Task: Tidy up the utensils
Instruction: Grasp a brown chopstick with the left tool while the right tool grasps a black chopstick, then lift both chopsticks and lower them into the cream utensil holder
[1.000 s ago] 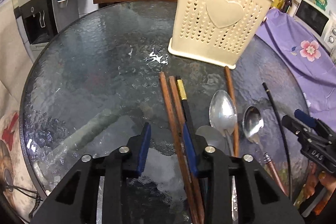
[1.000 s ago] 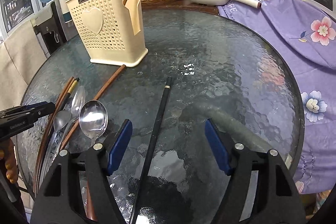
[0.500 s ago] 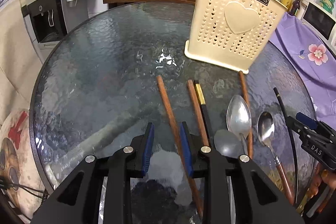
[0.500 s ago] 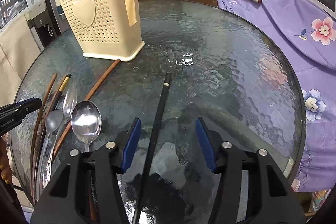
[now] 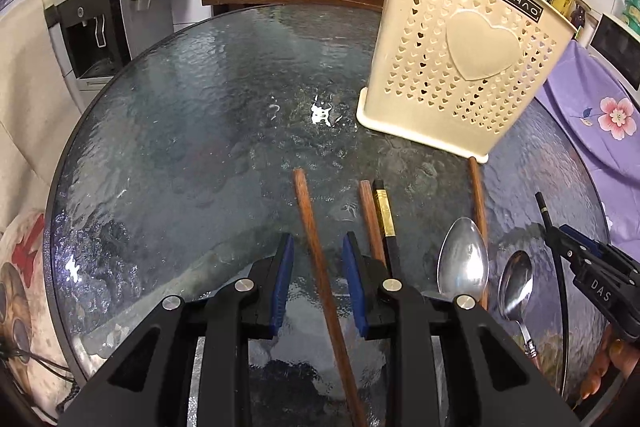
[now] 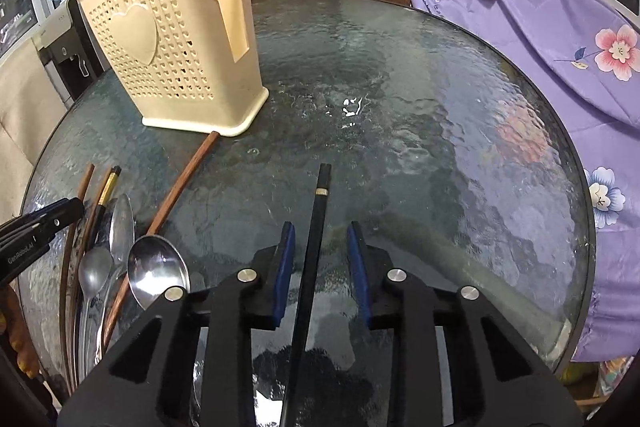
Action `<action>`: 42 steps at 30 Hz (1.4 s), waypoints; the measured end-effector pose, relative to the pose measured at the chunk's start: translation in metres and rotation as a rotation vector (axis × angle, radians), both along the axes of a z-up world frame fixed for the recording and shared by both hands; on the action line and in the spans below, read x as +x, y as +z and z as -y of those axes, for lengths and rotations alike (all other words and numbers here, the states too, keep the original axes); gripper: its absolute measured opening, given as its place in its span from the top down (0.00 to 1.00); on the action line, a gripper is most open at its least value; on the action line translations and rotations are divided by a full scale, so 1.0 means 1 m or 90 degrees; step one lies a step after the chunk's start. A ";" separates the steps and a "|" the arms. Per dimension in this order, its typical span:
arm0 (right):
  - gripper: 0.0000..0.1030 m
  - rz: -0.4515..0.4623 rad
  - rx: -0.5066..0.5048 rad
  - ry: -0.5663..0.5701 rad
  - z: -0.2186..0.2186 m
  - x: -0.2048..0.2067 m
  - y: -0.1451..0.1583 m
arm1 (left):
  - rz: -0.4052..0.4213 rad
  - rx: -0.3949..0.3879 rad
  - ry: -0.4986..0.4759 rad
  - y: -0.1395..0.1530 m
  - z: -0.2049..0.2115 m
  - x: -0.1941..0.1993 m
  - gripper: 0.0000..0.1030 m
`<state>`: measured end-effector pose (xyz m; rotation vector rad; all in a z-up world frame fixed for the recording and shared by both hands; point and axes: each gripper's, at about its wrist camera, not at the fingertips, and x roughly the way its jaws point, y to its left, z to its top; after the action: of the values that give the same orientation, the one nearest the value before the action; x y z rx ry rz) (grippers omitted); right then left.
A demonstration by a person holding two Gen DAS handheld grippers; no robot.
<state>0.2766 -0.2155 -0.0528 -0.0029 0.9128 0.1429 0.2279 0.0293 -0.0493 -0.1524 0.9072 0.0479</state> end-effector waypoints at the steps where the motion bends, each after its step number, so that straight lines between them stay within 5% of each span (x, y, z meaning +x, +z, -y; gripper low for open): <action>1: 0.76 0.000 0.000 0.000 0.000 0.002 0.000 | 0.001 0.001 0.000 0.000 0.001 0.001 0.76; 15: 0.86 0.001 -0.016 0.017 -0.010 0.011 -0.001 | 0.005 0.012 -0.013 -0.003 0.012 0.002 0.92; 32: 0.92 0.008 -0.029 0.038 -0.021 0.004 -0.002 | 0.003 0.010 -0.015 -0.001 0.015 0.000 0.94; 42: 0.92 0.015 0.034 0.043 -0.005 0.011 0.003 | 0.004 -0.013 -0.012 0.004 0.007 0.003 0.94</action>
<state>0.2872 -0.2102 -0.0495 0.0132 0.8857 0.2297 0.2311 0.0221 -0.0454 -0.1630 0.9033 0.0202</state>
